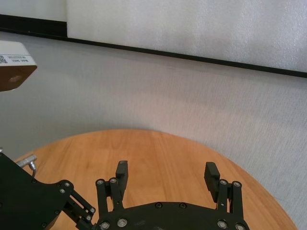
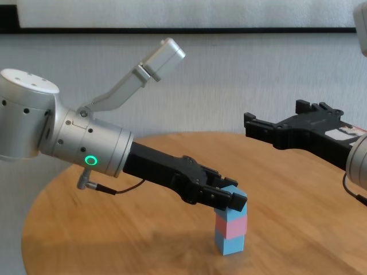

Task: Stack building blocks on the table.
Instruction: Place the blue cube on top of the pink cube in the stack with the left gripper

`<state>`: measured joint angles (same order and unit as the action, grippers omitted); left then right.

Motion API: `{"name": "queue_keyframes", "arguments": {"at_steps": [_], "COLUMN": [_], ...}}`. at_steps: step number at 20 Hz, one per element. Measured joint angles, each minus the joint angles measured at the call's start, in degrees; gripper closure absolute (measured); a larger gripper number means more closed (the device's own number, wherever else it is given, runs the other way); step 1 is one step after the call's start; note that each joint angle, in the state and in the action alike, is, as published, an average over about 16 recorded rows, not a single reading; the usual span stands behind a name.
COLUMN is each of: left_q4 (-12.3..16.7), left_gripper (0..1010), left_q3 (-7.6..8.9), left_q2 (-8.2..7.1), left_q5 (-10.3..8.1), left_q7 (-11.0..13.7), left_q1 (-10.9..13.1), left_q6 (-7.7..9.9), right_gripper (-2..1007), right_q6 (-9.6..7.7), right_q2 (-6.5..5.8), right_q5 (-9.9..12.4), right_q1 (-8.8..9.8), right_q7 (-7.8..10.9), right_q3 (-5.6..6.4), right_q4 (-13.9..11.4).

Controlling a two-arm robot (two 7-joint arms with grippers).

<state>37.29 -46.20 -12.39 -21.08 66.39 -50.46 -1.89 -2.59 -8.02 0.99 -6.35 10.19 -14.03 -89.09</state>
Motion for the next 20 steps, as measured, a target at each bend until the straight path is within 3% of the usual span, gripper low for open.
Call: {"name": "queue_keyframes", "arguments": {"at_steps": [20], "left_q4": [-2.63], "left_gripper": [491], "left_q3": [0.12], "left_q2": [1.08], "left_q5": [0.86], "left_q7": [1.07], "left_q1": [-1.05], "left_q6": [-1.09], "right_gripper": [0], "right_q6": [0.0], "right_q2": [0.0], "right_q5": [0.0], "right_q1": [0.0], "right_q7": [0.0], "right_q3": [0.0], "right_q4": [0.0]}}
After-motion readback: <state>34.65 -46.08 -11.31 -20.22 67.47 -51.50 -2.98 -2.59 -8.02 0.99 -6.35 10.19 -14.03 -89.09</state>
